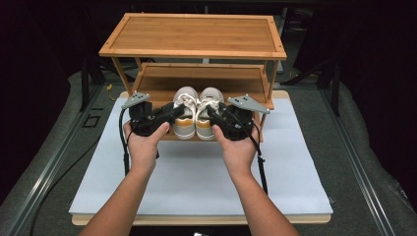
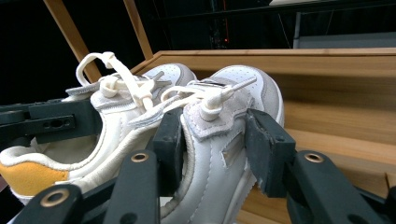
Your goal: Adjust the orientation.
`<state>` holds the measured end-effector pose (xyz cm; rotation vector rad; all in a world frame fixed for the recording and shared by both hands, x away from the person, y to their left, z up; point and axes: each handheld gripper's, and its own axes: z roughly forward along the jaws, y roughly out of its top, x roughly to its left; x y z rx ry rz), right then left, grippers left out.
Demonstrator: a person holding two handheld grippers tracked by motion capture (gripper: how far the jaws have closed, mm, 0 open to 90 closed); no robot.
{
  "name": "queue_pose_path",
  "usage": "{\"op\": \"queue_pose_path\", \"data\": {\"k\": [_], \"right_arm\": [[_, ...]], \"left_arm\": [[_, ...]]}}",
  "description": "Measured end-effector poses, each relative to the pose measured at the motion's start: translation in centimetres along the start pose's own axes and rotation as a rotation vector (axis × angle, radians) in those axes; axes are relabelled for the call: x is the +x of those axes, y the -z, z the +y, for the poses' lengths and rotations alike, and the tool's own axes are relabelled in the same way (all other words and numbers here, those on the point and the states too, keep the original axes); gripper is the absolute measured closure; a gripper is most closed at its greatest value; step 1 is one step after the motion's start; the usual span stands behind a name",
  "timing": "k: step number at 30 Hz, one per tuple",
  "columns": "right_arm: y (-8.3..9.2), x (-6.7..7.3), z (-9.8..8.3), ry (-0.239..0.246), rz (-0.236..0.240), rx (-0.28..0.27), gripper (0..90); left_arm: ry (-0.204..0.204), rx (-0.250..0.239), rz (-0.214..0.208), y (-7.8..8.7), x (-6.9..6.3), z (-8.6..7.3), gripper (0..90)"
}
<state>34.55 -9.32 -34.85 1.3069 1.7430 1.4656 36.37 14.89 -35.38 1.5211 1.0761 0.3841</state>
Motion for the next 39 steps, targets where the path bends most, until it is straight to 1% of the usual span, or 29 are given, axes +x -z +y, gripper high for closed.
{"op": "queue_pose_path", "data": {"k": [3, 6, 9, 14, 16, 20, 24, 28, 32, 35, 38, 39], "right_arm": [[-0.3, -0.2, 0.4, -0.003, -0.003, -0.001, 58.1], [-0.7, -0.3, 0.9, 0.009, -0.01, -0.002, 58.2], [-1.0, -0.4, 1.3, 0.011, -0.013, -0.011, 58.2], [-1.7, -0.9, 1.8, -0.003, -0.005, -0.011, 58.3], [-2.0, -1.0, 1.9, -0.001, -0.007, -0.009, 58.3], [-2.4, -1.3, 2.3, -0.003, -0.006, -0.007, 58.3], [-3.0, -1.6, 2.6, -0.013, -0.001, -0.008, 58.3], [-3.7, -1.7, 2.8, -0.007, -0.002, 0.0, 58.3], [-4.4, -2.0, 2.9, -0.017, 0.002, 0.007, 58.3], [-4.9, -2.2, 2.9, -0.028, 0.006, 0.009, 58.3], [-5.4, -2.4, 2.9, -0.039, 0.007, 0.012, 58.4], [-5.5, -2.5, 3.0, -0.038, 0.009, 0.018, 58.4]], "left_arm": [[0.004, 0.003, -0.004, -0.4, 0.2, 0.5, 56.0], [-0.011, 0.001, -0.002, -0.7, 0.3, 1.0, 56.0], [-0.006, -0.006, -0.005, -1.1, 0.5, 1.4, 56.0], [-0.006, 0.001, -0.003, -1.6, 0.9, 2.0, 56.0], [-0.007, 0.001, -0.001, -1.9, 1.0, 2.2, 56.0], [0.008, 0.001, -0.009, -2.3, 1.4, 2.4, 56.1], [0.004, 0.003, -0.001, -2.7, 1.6, 2.8, 56.1], [0.017, 0.009, 0.004, -3.2, 2.1, 2.9, 56.2], [0.026, 0.014, 0.004, -3.7, 2.7, 3.1, 56.2], [0.021, 0.021, 0.01, -4.0, 3.0, 3.4, 56.2], [0.019, 0.023, 0.008, -4.2, 3.2, 3.5, 56.2], [0.018, 0.032, 0.008, -4.4, 3.4, 3.6, 56.2]]}}
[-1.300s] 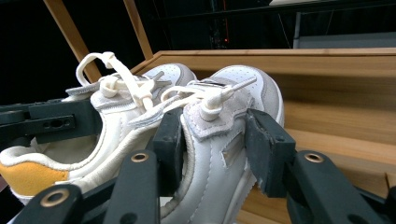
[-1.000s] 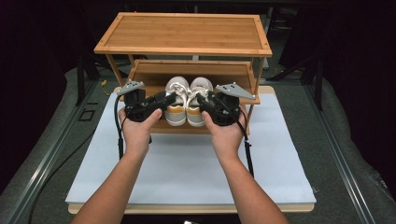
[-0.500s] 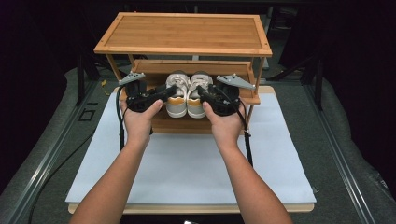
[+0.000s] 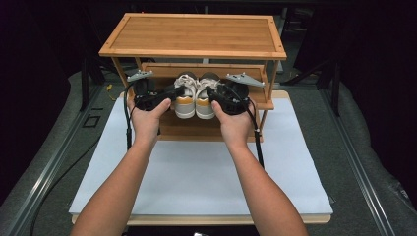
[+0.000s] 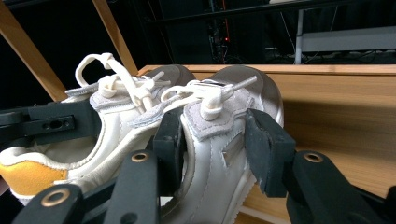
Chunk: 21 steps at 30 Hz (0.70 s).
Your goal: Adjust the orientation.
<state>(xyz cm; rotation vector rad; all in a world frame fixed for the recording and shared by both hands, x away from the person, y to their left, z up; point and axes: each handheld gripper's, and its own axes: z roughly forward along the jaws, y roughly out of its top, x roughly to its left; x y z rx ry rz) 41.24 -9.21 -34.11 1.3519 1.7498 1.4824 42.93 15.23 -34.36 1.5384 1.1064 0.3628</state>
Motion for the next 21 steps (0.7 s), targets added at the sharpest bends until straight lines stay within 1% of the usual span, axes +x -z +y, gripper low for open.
{"op": "queue_pose_path", "data": {"k": [2, 5, 7, 10, 11, 13, 14, 15, 16, 17, 20, 21], "right_arm": [[-0.2, -0.1, 0.1, -0.004, -0.003, 0.006, 58.4], [-0.6, -0.3, 0.2, -0.008, -0.001, -0.003, 58.3], [-0.8, -0.5, 0.3, -0.019, 0.0, 0.011, 58.3], [-1.2, -0.8, 0.2, -0.02, -0.004, 0.011, 58.3], [-1.3, -0.8, 0.1, -0.022, -0.004, 0.022, 58.3], [-1.5, -1.0, 0.1, -0.027, -0.003, 0.028, 58.3], [-1.5, -1.1, 0.1, -0.032, -0.002, 0.03, 58.3], [-1.6, -1.1, 0.1, -0.037, -0.006, 0.021, 58.3], [-1.6, -1.2, 0.1, -0.039, -0.003, 0.034, 58.3], [-1.6, -1.3, 0.1, -0.041, -0.005, 0.028, 58.2], [-1.6, -1.4, 0.1, -0.044, -0.004, 0.043, 58.2], [-1.7, -1.3, 0.0, -0.046, -0.007, 0.036, 58.2]], "left_arm": [[0.001, 0.003, 0.001, -0.2, 0.1, 0.1, 56.2], [0.016, 0.0, -0.004, -0.5, 0.4, 0.1, 56.2], [0.021, 0.006, -0.003, -0.8, 0.5, 0.1, 56.2], [0.025, 0.017, -0.003, -1.2, 0.8, 0.0, 56.2], [0.024, 0.019, -0.003, -1.3, 0.9, 0.0, 56.2], [0.036, 0.025, -0.008, -1.5, 1.0, -0.1, 56.2], [0.039, 0.025, -0.01, -1.6, 1.1, -0.1, 56.2], [0.042, 0.028, -0.011, -1.6, 1.1, -0.1, 56.2], [0.04, 0.028, -0.011, -1.7, 1.1, -0.1, 56.2], [0.04, 0.028, -0.011, -1.7, 1.1, -0.1, 56.2], [0.047, 0.039, -0.012, -1.8, 1.2, -0.2, 56.2], [0.046, 0.04, -0.012, -1.8, 1.2, -0.2, 56.2]]}}
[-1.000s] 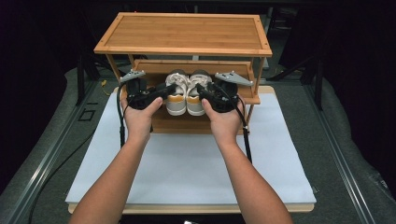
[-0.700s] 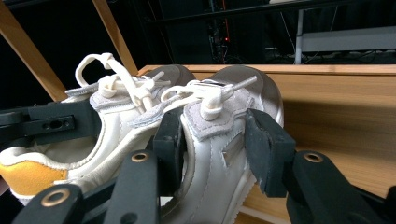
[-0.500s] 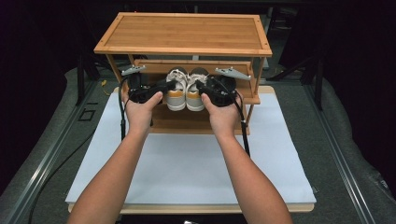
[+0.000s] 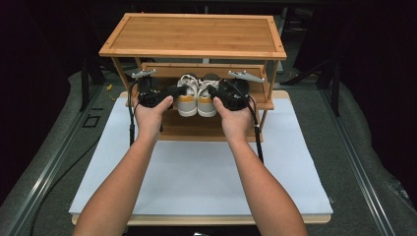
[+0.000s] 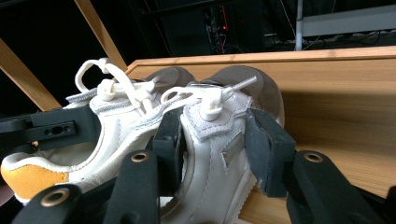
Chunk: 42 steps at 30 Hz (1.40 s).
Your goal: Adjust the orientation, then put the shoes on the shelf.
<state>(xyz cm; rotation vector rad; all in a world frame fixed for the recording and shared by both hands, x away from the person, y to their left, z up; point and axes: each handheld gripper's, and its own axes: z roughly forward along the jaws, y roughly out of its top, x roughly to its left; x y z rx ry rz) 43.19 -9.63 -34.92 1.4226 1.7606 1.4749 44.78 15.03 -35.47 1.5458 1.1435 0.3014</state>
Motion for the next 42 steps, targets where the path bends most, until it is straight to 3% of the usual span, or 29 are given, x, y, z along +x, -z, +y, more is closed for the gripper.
{"op": "queue_pose_path", "data": {"k": [12, 17, 21, 25, 27, 31, 37, 38, 39, 40, 42], "right_arm": [[-0.3, -0.4, -0.4, -0.024, 0.007, 0.016, 58.1], [-0.3, -0.7, -0.4, -0.028, 0.004, 0.048, 58.0], [-0.7, -0.9, -0.4, -0.037, 0.001, 0.037, 57.9], [-0.7, -1.0, -0.4, -0.049, -0.004, 0.054, 57.8], [-0.7, -1.1, -0.3, -0.048, 0.015, 0.061, 57.5], [-0.8, -0.8, -0.5, -0.022, -0.036, 0.045, 56.5], [-0.9, -1.0, -0.4, -0.048, -0.007, 0.041, 55.1], [-0.9, -1.0, -0.3, -0.048, -0.016, 0.044, 55.0], [-0.8, -1.1, -0.2, -0.046, 0.006, 0.068, 54.8], [-0.9, -1.0, -0.2, -0.047, -0.016, 0.054, 54.7], [-1.0, -1.0, -0.1, -0.05, -0.016, 0.053, 54.4]], "left_arm": [[0.003, 0.024, 0.007, -0.4, 0.1, -0.2, 56.1], [0.005, 0.033, 0.007, -0.7, 0.2, -0.3, 56.1], [0.007, 0.033, 0.007, -0.9, 0.4, -0.3, 56.0], [0.029, 0.038, 0.002, -1.0, 0.5, -0.2, 55.6], [0.032, 0.037, 0.004, -1.0, 0.5, -0.2, 55.3], [0.038, 0.032, 0.001, -1.0, 0.5, -0.2, 54.2], [0.054, 0.017, -0.013, -1.1, 0.6, -0.1, 49.5], [0.057, 0.018, -0.016, -1.1, 0.7, -0.1, 48.8], [0.058, 0.02, -0.017, -1.1, 0.7, 0.0, 48.2], [0.055, 0.021, -0.018, -1.0, 0.7, 0.0, 47.7], [0.056, 0.017, -0.028, -1.0, 0.8, 0.1, 47.7]]}}
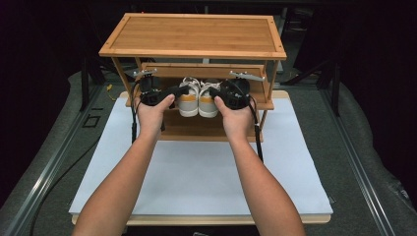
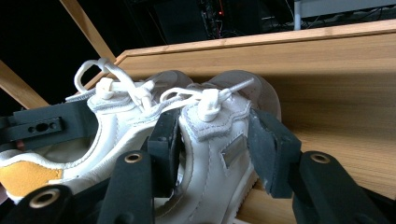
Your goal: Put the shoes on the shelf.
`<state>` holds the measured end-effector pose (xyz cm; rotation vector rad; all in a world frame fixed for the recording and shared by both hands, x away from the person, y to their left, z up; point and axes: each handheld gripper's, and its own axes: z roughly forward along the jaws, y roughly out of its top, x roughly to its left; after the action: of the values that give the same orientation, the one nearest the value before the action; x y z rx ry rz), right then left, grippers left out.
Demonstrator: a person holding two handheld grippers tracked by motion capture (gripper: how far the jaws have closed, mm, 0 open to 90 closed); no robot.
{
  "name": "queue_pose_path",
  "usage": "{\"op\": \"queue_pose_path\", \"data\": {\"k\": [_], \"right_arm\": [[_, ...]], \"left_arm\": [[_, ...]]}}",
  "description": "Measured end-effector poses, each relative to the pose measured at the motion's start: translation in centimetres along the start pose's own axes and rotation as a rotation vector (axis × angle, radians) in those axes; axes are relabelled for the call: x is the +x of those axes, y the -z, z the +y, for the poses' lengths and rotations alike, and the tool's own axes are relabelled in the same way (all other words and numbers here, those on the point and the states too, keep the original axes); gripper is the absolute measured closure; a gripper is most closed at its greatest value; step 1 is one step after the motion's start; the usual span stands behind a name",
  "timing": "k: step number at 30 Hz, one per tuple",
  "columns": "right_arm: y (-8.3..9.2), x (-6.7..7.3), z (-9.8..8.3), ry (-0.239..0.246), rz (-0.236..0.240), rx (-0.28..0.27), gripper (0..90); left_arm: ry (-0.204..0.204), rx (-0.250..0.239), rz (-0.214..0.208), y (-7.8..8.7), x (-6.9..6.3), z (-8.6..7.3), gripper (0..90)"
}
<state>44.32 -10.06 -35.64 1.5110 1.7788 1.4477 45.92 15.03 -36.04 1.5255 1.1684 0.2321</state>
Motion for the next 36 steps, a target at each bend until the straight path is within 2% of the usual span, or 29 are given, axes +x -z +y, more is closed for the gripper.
{"op": "queue_pose_path", "data": {"k": [2, 3, 4, 6, 7, 9, 12, 13, 16, 17, 22, 29, 36], "right_arm": [[0.0, -0.1, 0.1, -0.005, 0.012, -0.003, 54.0], [0.1, -0.1, 0.1, 0.002, 0.006, 0.01, 53.6], [0.0, 0.0, 0.1, 0.006, -0.006, -0.005, 52.6], [0.0, 0.0, 0.2, 0.001, 0.008, -0.019, 51.1], [0.1, 0.0, 0.2, -0.001, 0.013, -0.005, 51.0], [-0.1, 0.0, 0.2, -0.002, 0.017, -0.022, 51.0], [0.0, 0.0, 0.2, -0.001, 0.011, -0.017, 51.0], [0.1, 0.0, 0.2, 0.0, 0.023, -0.018, 51.0], [0.4, 0.0, 0.3, 0.003, 0.021, -0.019, 51.2], [0.3, 0.1, 0.3, 0.003, 0.012, -0.036, 51.3], [0.7, 0.2, 0.6, 0.014, 0.022, -0.042, 51.6], [1.2, 0.5, 0.8, 0.028, 0.022, -0.038, 51.7], [2.1, 0.9, 1.0, 0.033, 0.044, -0.059, 51.8]], "left_arm": [[0.003, -0.001, -0.003, 0.0, 0.0, 0.0, 47.7], [0.002, 0.0, -0.003, 0.0, 0.0, 0.0, 47.7], [0.002, 0.0, -0.002, 0.1, 0.0, 0.1, 47.7], [-0.005, 0.001, -0.004, 0.1, 0.0, 0.2, 47.6], [-0.005, -0.002, -0.004, 0.2, -0.1, 0.3, 47.1], [-0.017, -0.006, -0.002, 0.4, -0.2, 0.4, 45.8], [-0.02, -0.014, -0.005, 0.6, -0.4, 0.6, 45.8], [-0.021, -0.013, -0.007, 0.6, -0.5, 0.7, 45.9], [-0.017, -0.016, -0.013, 0.7, -0.6, 0.8, 46.2], [-0.018, -0.019, -0.013, 0.8, -0.7, 0.8, 46.3], [-0.023, -0.026, -0.01, 1.1, -0.9, 0.9, 47.2], [-0.047, -0.035, 0.003, 2.0, -0.9, 1.0, 47.4], [-0.065, -0.037, 0.002, 2.9, -1.3, 1.2, 50.0]]}}
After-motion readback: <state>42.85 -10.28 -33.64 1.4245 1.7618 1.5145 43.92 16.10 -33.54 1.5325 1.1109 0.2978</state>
